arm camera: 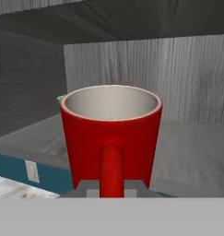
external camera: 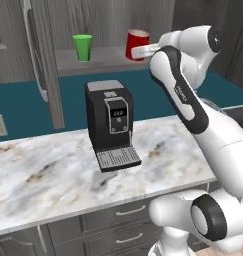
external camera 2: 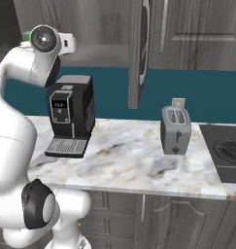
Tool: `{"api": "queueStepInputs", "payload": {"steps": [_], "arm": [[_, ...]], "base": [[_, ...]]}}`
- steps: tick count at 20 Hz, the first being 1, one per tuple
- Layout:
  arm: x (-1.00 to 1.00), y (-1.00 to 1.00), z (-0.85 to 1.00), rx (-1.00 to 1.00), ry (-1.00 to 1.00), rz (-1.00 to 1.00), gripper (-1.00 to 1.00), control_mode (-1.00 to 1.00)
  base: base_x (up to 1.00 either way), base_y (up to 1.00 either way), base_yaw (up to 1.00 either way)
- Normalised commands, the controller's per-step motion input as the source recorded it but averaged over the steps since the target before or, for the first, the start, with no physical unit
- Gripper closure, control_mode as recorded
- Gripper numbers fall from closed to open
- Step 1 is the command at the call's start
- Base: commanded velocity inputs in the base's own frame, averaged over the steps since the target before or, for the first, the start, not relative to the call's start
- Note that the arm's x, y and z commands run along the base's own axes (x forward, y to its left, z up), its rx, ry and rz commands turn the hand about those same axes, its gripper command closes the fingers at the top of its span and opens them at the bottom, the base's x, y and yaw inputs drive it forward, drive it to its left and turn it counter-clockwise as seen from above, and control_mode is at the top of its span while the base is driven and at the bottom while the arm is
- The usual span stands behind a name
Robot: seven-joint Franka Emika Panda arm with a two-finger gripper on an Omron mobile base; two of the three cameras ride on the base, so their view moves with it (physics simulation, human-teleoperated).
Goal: There is a tray on the dining counter. Grab the cup, mug, and pitcher and place them on the tray. The pitcher may be placed next to the tray if it cannot fit the tray.
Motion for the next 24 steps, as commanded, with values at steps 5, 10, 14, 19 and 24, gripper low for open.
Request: {"api": "queueStepInputs", "payload": {"steps": [5,10,14,19,24], "arm": [[-1.00,0.00,0.00,0.02,0.06,0.00,1.00,-1.00],[-1.00,0.00,-0.08,0.00,0.22,-0.02,1.00,-1.00],[-0.97,0.00,-0.55,-0.01,0.13,-0.01,1.00,-1.00],[-0.24,0.02,-0.54,-0.10,0.11,0.00,1.00,-1.00],[0.00,0.00,0.00,0.00,0.00,0.00,1.00,-1.00]], "base": [[0.00,0.00,0.00],[0.00,0.00,0.00],[0.00,0.00,0.00],[0.00,0.00,0.00],[0.00,0.00,0.00]]}}
